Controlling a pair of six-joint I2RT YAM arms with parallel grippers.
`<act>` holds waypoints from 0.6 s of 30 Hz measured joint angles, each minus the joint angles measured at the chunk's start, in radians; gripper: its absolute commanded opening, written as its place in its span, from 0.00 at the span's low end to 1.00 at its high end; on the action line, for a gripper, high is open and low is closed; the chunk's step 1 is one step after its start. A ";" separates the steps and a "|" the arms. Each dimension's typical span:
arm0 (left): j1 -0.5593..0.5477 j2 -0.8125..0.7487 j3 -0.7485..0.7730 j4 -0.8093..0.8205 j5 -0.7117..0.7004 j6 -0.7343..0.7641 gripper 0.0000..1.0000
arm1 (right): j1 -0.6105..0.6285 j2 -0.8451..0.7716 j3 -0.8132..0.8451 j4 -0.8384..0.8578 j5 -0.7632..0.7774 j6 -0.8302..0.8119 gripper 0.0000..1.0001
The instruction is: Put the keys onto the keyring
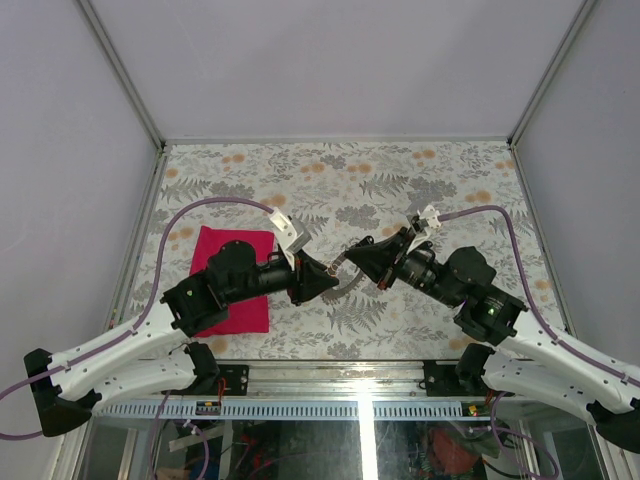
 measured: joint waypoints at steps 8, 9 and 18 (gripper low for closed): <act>0.000 0.001 0.005 -0.035 -0.011 0.000 0.00 | 0.000 -0.068 0.000 -0.061 -0.018 -0.086 0.39; 0.000 0.005 0.006 -0.052 -0.016 0.000 0.00 | 0.000 -0.090 0.000 -0.072 -0.027 -0.115 0.42; 0.000 0.037 0.039 -0.121 -0.017 0.003 0.00 | 0.000 -0.174 0.002 -0.171 -0.079 -0.336 0.45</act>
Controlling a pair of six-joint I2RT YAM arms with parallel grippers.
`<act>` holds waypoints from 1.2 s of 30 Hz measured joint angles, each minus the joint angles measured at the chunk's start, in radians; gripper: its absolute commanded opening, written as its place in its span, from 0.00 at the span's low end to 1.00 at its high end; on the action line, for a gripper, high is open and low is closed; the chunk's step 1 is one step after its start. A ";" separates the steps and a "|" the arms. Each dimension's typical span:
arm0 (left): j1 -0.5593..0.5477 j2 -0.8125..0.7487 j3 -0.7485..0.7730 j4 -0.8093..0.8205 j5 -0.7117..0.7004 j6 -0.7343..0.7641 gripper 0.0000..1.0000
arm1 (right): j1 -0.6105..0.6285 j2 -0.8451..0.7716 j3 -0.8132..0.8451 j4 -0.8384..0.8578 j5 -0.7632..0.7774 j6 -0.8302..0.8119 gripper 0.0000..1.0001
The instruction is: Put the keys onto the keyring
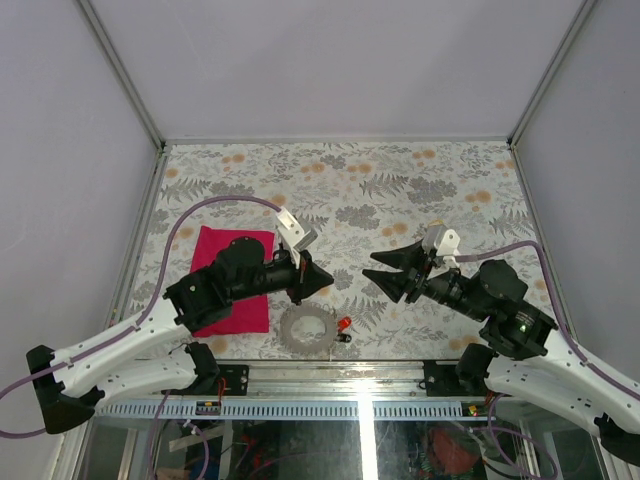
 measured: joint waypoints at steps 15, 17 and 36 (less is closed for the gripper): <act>0.030 -0.010 -0.042 -0.063 -0.183 -0.109 0.42 | 0.000 0.033 -0.069 -0.126 0.105 -0.025 0.58; 0.056 0.004 -0.058 -0.067 -0.199 -0.148 0.44 | 0.000 0.065 -0.080 -0.151 0.108 0.009 0.60; 0.164 0.003 -0.284 -0.134 -0.338 -0.494 0.47 | 0.000 0.490 -0.043 -0.264 0.073 0.367 0.46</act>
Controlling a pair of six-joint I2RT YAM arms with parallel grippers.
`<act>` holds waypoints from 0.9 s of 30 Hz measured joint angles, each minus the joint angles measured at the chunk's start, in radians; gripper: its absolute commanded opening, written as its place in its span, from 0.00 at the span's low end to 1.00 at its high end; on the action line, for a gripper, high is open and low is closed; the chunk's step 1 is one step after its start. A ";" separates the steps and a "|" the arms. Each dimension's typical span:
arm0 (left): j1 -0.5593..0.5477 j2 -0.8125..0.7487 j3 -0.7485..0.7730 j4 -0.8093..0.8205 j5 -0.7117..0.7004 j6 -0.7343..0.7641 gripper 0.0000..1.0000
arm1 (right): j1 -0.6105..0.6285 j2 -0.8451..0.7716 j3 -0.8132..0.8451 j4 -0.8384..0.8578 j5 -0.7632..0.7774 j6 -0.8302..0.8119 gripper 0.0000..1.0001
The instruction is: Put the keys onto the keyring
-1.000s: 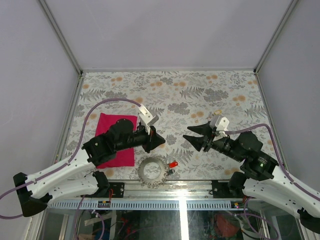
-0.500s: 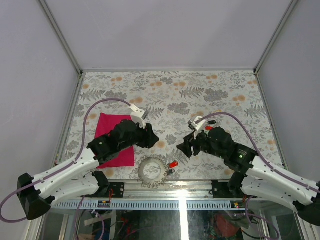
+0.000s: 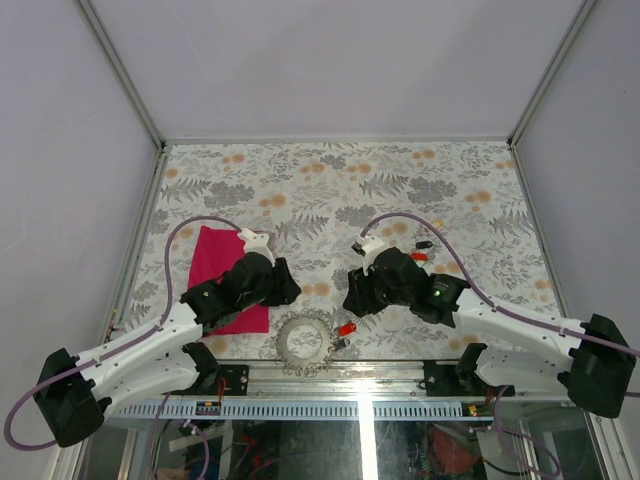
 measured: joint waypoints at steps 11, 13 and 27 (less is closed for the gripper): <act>0.000 0.005 -0.082 0.037 0.041 -0.015 0.41 | 0.026 0.198 0.008 0.098 0.014 0.294 0.42; 0.000 0.009 -0.086 0.047 0.047 -0.014 0.40 | 0.043 0.243 0.015 0.100 0.027 0.332 0.42; 0.000 0.028 -0.113 0.084 0.072 0.008 0.39 | 0.092 0.447 0.104 0.098 0.039 0.429 0.46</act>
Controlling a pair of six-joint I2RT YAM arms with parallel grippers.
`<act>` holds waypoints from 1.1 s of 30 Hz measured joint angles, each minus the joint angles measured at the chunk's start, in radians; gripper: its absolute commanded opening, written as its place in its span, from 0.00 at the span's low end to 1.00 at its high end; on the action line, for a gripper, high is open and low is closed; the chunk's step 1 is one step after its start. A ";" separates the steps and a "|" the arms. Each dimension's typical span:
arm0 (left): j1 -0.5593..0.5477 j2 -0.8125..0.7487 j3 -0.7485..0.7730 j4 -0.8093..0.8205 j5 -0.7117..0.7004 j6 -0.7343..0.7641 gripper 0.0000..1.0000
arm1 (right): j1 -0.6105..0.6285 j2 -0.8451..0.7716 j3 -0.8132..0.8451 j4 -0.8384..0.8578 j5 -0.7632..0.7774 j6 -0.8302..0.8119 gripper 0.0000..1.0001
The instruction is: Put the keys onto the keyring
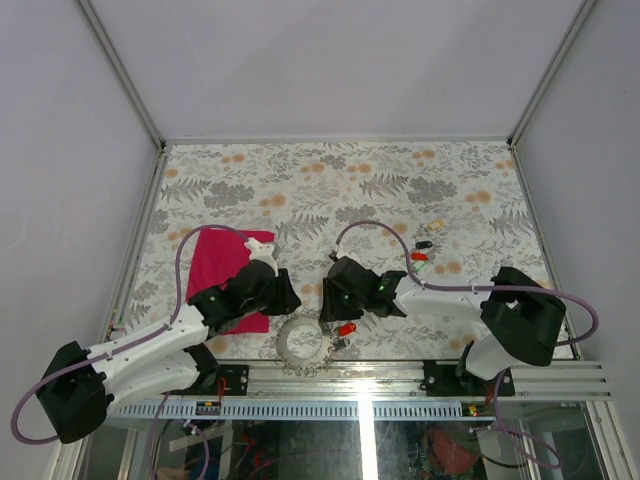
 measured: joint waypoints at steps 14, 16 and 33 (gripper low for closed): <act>0.000 0.017 -0.001 0.014 0.013 0.024 0.39 | 0.010 0.114 0.069 -0.052 0.017 -0.022 0.45; 0.000 0.018 -0.001 0.014 0.013 0.026 0.38 | 0.010 0.128 0.082 -0.050 0.017 -0.027 0.40; 0.000 0.006 0.000 0.014 0.013 0.045 0.32 | 0.011 0.085 0.074 -0.014 0.046 -0.100 0.00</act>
